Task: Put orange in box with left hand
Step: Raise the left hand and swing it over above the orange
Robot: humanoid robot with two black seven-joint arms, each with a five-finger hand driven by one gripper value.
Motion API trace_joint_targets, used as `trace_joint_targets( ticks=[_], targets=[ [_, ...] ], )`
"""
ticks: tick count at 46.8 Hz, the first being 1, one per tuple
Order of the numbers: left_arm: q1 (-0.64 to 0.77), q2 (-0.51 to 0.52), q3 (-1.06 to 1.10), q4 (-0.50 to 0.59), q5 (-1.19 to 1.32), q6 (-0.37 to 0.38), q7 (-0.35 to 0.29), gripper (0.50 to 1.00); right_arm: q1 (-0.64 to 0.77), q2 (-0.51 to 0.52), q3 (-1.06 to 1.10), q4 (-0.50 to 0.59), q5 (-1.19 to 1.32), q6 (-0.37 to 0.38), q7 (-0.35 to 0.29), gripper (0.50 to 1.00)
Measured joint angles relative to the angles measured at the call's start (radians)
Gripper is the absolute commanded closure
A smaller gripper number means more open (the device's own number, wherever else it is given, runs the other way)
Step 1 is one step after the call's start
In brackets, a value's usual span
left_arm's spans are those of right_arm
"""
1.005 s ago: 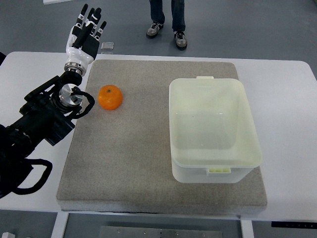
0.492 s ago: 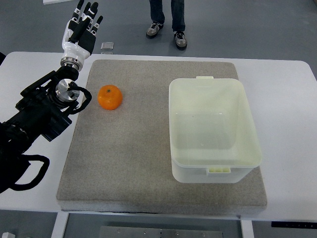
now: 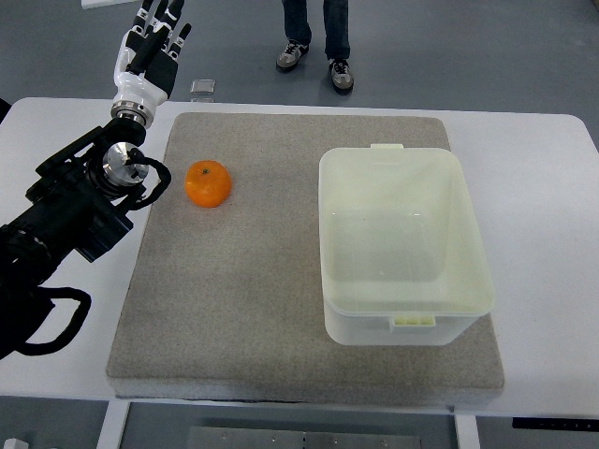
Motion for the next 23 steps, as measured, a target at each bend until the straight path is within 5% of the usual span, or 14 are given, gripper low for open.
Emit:
trace_joint_targets(
  ticks=[13,23],
  targets=[
    [-0.004,0.060,0.008,-0.097,0.233,-0.003,-0.001,0.510,0.001,0.000,0.000,0.000,0.000,0.000,0.000,0.568],
    [-0.036,0.177,0.022,-0.165,0.659,-0.009,-0.001,0.512,0.001,0.000,0.000,0.000,0.000,0.000,0.000,0.568]
  ],
)
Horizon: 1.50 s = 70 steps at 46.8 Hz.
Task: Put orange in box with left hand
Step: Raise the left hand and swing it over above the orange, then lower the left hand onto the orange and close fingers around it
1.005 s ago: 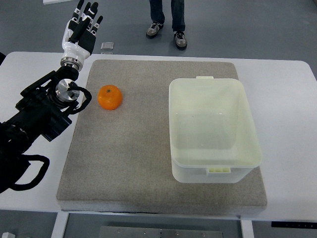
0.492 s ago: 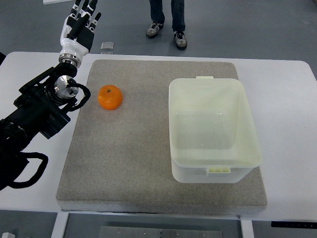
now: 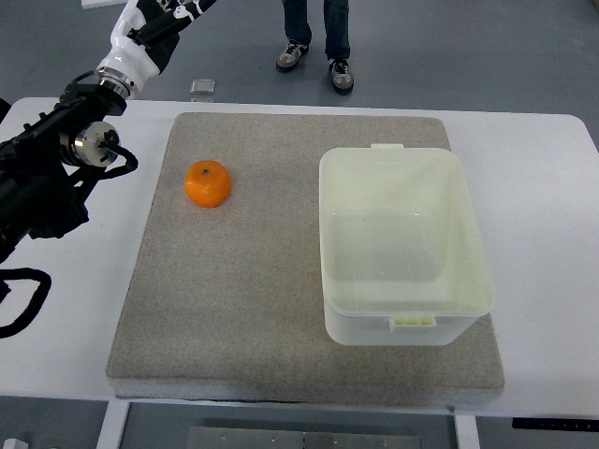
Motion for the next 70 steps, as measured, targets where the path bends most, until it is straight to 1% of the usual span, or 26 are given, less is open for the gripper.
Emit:
trace_joint_targets(
  ticks=[4,7,13,16,26,33,40,48,52,58,70],
  targets=[
    [-0.009,0.041,0.055,-0.056,0.250,-0.007,-0.002,0.516,0.000,0.000,0.000,0.000,0.000,0.000,0.000,0.568],
    [-0.024,0.073,0.105,-0.106,0.411,-0.015,-0.019,0.516,-0.001,0.000,0.000,0.000,0.000,0.000,0.000,0.568],
    [-0.080,0.163,0.219,-0.164,0.585,-0.028,-0.112,0.519,0.000,0.000,0.000,0.000,0.000,0.000,0.000,0.568],
    [-0.119,0.194,0.297,-0.174,0.610,-0.032,-0.136,0.519,0.000,0.000,0.000,0.000,0.000,0.000,0.000,0.570],
    [-0.256,0.234,0.538,-0.182,0.654,-0.023,-0.139,0.516,-0.001,0.000,0.000,0.000,0.000,0.000,0.000,0.568],
    [-0.318,0.255,0.613,-0.182,0.843,-0.013,-0.139,0.512,0.000,0.000,0.000,0.000,0.000,0.000,0.000,0.568],
    [-0.335,0.273,0.617,-0.209,1.051,-0.012,-0.139,0.512,-0.001,0.000,0.000,0.000,0.000,0.000,0.000,0.568],
    [-0.346,0.310,0.621,-0.308,1.092,-0.021,-0.139,0.512,-0.001,0.000,0.000,0.000,0.000,0.000,0.000,0.568],
    [-0.347,0.314,0.662,-0.342,1.099,-0.020,-0.139,0.512,0.000,0.000,0.000,0.000,0.000,0.000,0.000,0.568],
    [-0.347,0.314,0.724,-0.354,1.128,-0.004,-0.139,0.512,-0.001,0.000,0.000,0.000,0.000,0.000,0.000,0.568],
    [-0.337,0.312,0.730,-0.354,1.168,0.008,-0.139,0.510,-0.001,0.000,0.000,0.000,0.000,0.000,0.000,0.568]
  ],
)
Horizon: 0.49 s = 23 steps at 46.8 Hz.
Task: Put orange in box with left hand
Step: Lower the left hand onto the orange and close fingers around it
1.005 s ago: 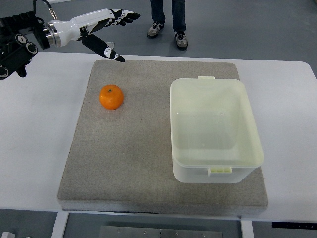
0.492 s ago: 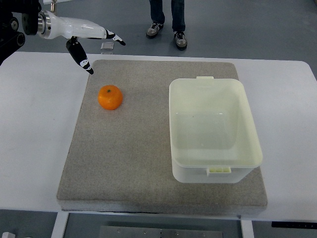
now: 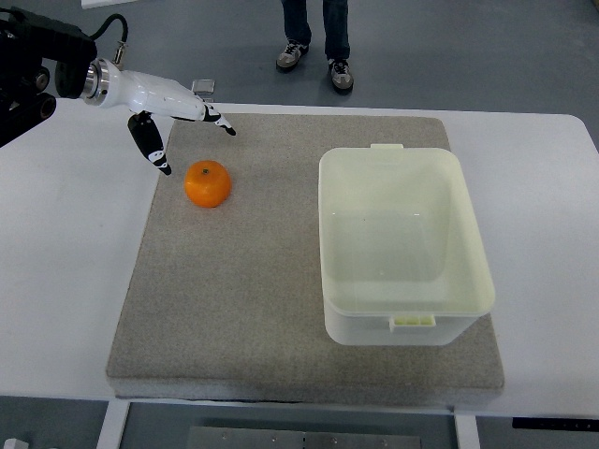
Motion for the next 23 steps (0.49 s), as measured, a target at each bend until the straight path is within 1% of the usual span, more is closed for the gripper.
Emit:
trace_joint_targets(
  ticks=[12,19,23],
  targets=[
    [0.008,-0.013,0.005,-0.002,0.000,-0.001,0.000,0.510,0.000,0.000,0.000,0.000,0.000,0.000,0.000,0.568],
    [0.038,-0.019,0.006,-0.001,0.005,0.000,0.000,0.508,0.001,0.000,0.000,0.000,0.000,0.000,0.000,0.568],
    [0.055,-0.040,0.005,0.000,0.007,0.002,0.000,0.508,0.000,0.000,0.000,0.000,0.000,0.000,0.000,0.568]
  ],
)
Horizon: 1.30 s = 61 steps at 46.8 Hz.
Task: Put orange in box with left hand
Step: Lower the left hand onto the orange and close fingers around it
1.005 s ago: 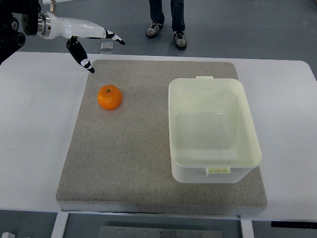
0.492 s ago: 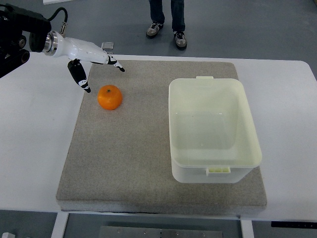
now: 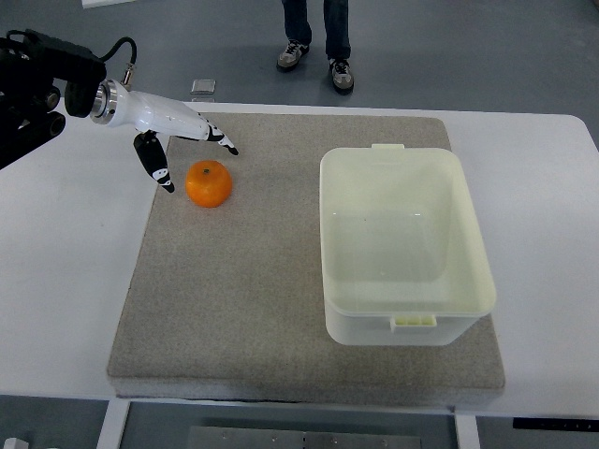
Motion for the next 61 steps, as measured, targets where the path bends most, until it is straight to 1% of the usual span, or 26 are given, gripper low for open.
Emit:
trace_joint_targets(
  ticks=[17,27,31,34,36,37,43,44,48,50,53,55,57,58,61],
  targets=[
    [0.019,-0.021,0.005,0.013,0.026,0.013,0.000,0.508,0.000,0.000,0.000,0.000,0.000,0.000,0.000,0.568],
    [0.037,-0.022,0.011,0.039,0.070,0.047,0.000,0.516,0.000,0.000,0.000,0.000,0.000,0.000,0.000,0.568],
    [0.038,-0.022,0.014,0.046,0.079,0.054,0.000,0.536,0.000,0.000,0.000,0.000,0.000,0.000,0.000,0.568],
    [0.044,-0.031,0.014,0.058,0.079,0.056,0.000,0.561,0.000,0.000,0.000,0.000,0.000,0.000,0.000,0.568],
    [0.053,-0.041,0.014,0.065,0.079,0.057,0.000,0.596,0.000,0.000,0.000,0.000,0.000,0.000,0.000,0.568],
    [0.055,-0.044,0.014,0.068,0.078,0.057,0.000,0.602,0.000,0.000,0.000,0.000,0.000,0.000,0.000,0.568],
    [0.061,-0.050,0.014,0.074,0.072,0.073,0.000,0.606,0.000,0.000,0.000,0.000,0.000,0.000,0.000,0.568],
    [0.063,-0.052,0.013,0.075,0.072,0.076,0.000,0.619,0.000,0.000,0.000,0.000,0.000,0.000,0.000,0.568],
    [0.072,-0.061,0.013,0.075,0.075,0.082,0.000,0.696,0.000,0.000,0.000,0.000,0.000,0.000,0.000,0.568],
    [0.072,-0.062,0.013,0.075,0.076,0.088,0.000,0.752,0.000,0.000,0.000,0.000,0.000,0.000,0.000,0.568],
    [0.072,-0.062,0.013,0.076,0.078,0.102,0.000,0.816,0.000,0.000,0.000,0.000,0.000,0.000,0.000,0.568],
    [0.072,-0.062,0.013,0.076,0.080,0.111,0.000,0.887,0.000,0.000,0.000,0.000,0.000,0.000,0.000,0.568],
    [0.072,-0.062,0.014,0.077,0.081,0.117,0.000,0.945,0.000,0.000,0.000,0.000,0.000,0.000,0.000,0.568],
    [0.072,-0.062,0.014,0.077,0.081,0.118,0.000,0.964,0.000,0.000,0.000,0.000,0.000,0.000,0.000,0.568],
    [0.072,-0.062,0.014,0.077,0.081,0.121,0.000,0.982,0.000,0.000,0.000,0.000,0.000,0.000,0.000,0.568]
  ],
)
